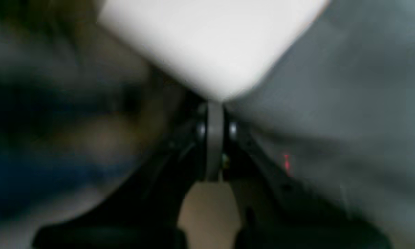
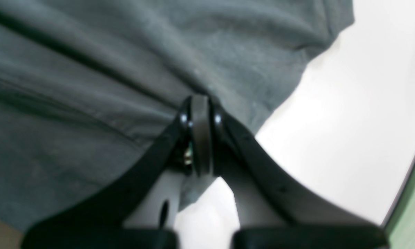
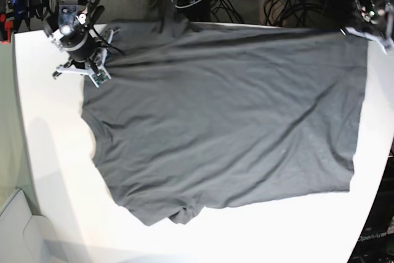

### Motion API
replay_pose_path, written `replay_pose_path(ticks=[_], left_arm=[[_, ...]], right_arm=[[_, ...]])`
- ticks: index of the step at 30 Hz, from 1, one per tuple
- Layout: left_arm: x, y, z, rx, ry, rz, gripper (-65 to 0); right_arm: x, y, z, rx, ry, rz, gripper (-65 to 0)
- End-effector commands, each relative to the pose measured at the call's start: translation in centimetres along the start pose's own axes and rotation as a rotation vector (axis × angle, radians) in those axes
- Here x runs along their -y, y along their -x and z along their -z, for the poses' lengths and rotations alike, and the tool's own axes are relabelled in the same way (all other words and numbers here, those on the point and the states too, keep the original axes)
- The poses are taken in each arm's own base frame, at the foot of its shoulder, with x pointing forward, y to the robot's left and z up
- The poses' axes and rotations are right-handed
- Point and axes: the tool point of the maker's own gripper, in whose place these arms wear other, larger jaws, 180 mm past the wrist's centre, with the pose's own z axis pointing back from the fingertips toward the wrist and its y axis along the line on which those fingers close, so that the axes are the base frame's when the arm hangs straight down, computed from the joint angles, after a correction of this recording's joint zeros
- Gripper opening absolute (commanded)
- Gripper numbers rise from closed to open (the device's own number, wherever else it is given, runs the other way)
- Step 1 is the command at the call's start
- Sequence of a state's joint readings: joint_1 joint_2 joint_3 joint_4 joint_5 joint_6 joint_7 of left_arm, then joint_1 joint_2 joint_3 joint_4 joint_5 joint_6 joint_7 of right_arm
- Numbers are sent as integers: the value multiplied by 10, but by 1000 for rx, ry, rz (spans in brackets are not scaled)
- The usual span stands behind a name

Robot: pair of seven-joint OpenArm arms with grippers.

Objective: Layout the t-shirt on the table in an organized manner, then fold the t-shirt properly
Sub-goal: 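Grasp the shoulder corners of the shirt with both grippers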

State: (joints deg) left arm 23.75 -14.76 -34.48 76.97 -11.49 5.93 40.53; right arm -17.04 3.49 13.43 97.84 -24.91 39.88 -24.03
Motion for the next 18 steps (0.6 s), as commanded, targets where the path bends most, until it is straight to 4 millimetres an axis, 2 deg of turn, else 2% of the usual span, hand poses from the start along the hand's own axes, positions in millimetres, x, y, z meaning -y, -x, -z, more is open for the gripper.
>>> replay_pose_path(ticks=[1,5,10,18], left_arm=[[-3,-8,-4,44,-9,11,-649],[-1,-12,-4,51,-7,9,-649],[-2,-14,-4,55,-8,10,-649],[12,-56,-30,182,24,26,-649]], right_arm=[[2,-6,-1,12,5,-15,-650],[-1,-10,0,20,-6,-28,-650],[3,-12,1,21,5,-26,-650],[6,-15,0,29,14,-27,-650]])
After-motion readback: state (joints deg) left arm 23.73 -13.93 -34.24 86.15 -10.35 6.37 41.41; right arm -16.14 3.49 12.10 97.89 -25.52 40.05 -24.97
